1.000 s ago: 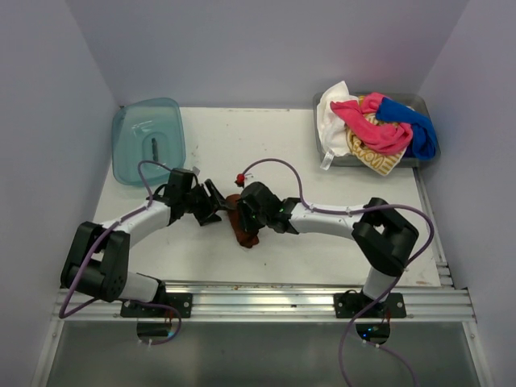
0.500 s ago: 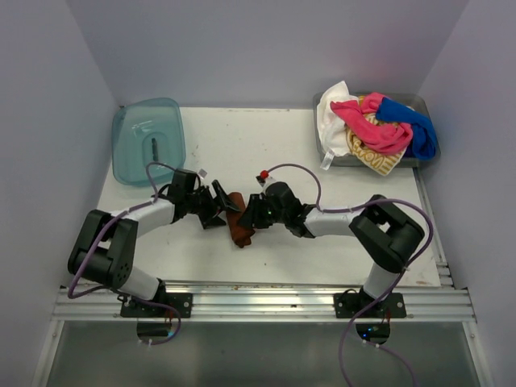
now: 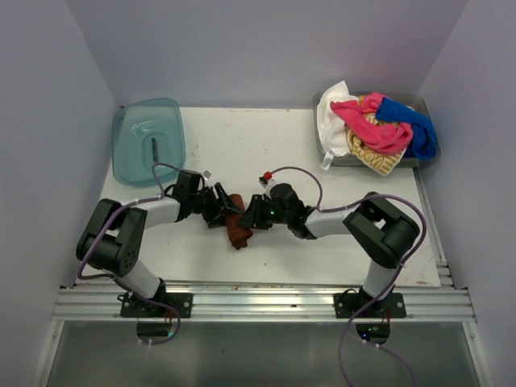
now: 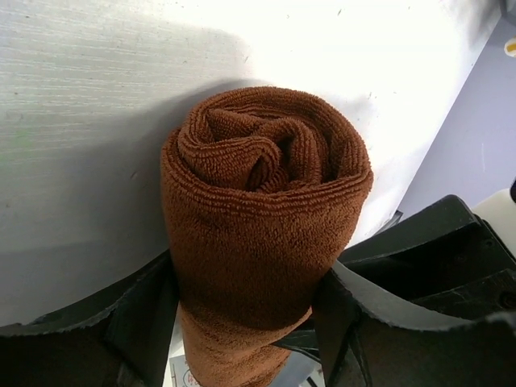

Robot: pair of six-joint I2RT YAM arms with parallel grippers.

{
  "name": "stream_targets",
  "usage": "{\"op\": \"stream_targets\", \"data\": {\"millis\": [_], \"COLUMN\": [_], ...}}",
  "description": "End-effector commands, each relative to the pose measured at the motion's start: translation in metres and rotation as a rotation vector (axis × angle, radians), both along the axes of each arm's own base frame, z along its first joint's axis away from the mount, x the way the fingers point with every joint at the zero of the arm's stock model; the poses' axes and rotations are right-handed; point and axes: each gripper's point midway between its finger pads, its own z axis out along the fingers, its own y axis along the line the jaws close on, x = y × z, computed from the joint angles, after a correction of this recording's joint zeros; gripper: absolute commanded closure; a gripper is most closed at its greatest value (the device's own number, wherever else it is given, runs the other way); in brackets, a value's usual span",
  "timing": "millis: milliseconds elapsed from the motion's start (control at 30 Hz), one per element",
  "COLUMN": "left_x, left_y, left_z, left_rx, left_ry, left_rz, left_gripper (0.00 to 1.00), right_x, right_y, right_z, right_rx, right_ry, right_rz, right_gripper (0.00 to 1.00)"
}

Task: Roll the towels
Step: Place the rolled towel into the container

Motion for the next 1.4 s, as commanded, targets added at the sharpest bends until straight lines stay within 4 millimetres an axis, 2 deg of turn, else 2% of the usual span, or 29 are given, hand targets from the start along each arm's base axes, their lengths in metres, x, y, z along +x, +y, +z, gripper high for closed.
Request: {"op": "stream_targets", "data": {"millis": [0,167,300,467,533,567,600,633,667,700,733,767,800,833,867,900,933,967,1000,1067,1100,1167,1200,1267,1300,1367], "left_x": [0.011,0.004,-0.001,-0.003,-0.003,-0.002,0.001,0.001,0.004,0.013,0.01,0.016,0.029,0.031,0.037,0.051,0.055,0.062,0.073,0.086,0.101,0.109,0.123,0.134,0.145,0.158], "left_y": [-0.017,-0.023,-0.024,-0.026,-0.028,-0.028,-0.029,-0.028,-0.026,-0.025,-0.019,-0.015,-0.012,-0.004,0.0,0.004,0.012,0.016,0.023,0.032,0.043,0.061,0.083,0.103,0.123,0.151], "left_z": [0.012,0.004,0.001,0.001,0.004,0.005,0.01,0.013,0.015,0.029,0.029,0.035,0.047,0.056,0.064,0.079,0.089,0.097,0.116,0.134,0.154,0.165,0.18,0.194,0.21,0.226], "left_rx": [-0.042,-0.059,-0.072,-0.08,-0.089,-0.091,-0.092,-0.083,-0.066,-0.057,-0.024,-0.006,0.021,0.043,0.056,0.072,0.079,0.086,0.082,0.089,0.097,0.105,0.1,0.087,0.079,0.101], "left_ry": [-0.054,-0.024,-0.009,-0.002,0.002,0.001,-0.013,-0.006,-0.015,-0.059,-0.027,-0.043,-0.09,-0.088,-0.105,-0.146,-0.155,-0.174,-0.209,-0.25,-0.298,-0.292,-0.32,-0.348,-0.377,-0.414], "left_rz": [-0.03,-0.044,-0.041,-0.047,-0.047,-0.048,-0.051,-0.049,-0.04,-0.036,-0.025,-0.01,0.011,0.037,0.054,0.087,0.115,0.139,0.168,0.197,0.225,0.26,0.321,0.373,0.433,0.529], "left_gripper": [0.36,0.23,0.22,0.45,0.62,0.67,0.78,0.83,0.88,0.91,0.91,0.92,0.94,0.94,0.95,0.96,0.96,0.96,0.97,0.97,0.97,0.97,0.98,0.98,0.98,0.98], "right_x": [-0.019,-0.018,-0.018,-0.016,-0.015,-0.014,-0.012,-0.011,-0.014,-0.011,-0.006,-0.01,-0.006,-0.004,-0.003,0.001,0.003,0.004,0.005,0.002,0.003,-0.001,-0.001,-0.002,-0.003,-0.003], "right_y": [-0.008,-0.009,-0.013,-0.014,-0.014,-0.015,-0.015,-0.016,-0.022,-0.022,-0.029,-0.039,-0.043,-0.05,-0.069,-0.074,-0.083,-0.102,-0.108,-0.125,-0.133,-0.144,-0.15,-0.156,-0.157,-0.16], "right_z": [-0.026,-0.026,-0.03,-0.03,-0.027,-0.026,-0.023,-0.019,-0.015,-0.003,0.0,0.014,0.024,0.031,0.028,0.051,0.059,0.056,0.074,0.078,0.089,0.091,0.096,0.098,0.097,0.098], "right_rx": [-0.023,0.029,0.056,0.069,0.077,0.074,0.071,0.058,0.019,0.004,-0.041,-0.077,-0.1,-0.133,-0.222,-0.227,-0.265,-0.347,-0.341,-0.393,-0.398,-0.423,-0.426,-0.43,-0.433,-0.436], "right_ry": [0.099,0.115,0.135,0.139,0.136,0.133,0.13,0.112,0.118,0.092,0.043,0.035,0.003,-0.04,-0.039,-0.092,-0.128,-0.13,-0.173,-0.187,-0.219,-0.218,-0.233,-0.236,-0.235,-0.239], "right_rz": [0.025,0.017,0.012,0.01,0.012,0.013,0.012,0.022,0.019,0.022,0.01,0.002,-0.013,-0.013,-0.058,-0.078,-0.087,-0.134,-0.157,-0.185,-0.219,-0.238,-0.262,-0.28,-0.285,-0.296], "right_gripper": [0.95,0.95,0.95,0.94,0.89,0.76,0.67,0.6,0.46,0.41,0.37,0.34,0.3,0.29,0.28,0.27,0.27,0.27,0.27,0.26,0.26,0.25,0.25,0.25,0.25,0.25]}}
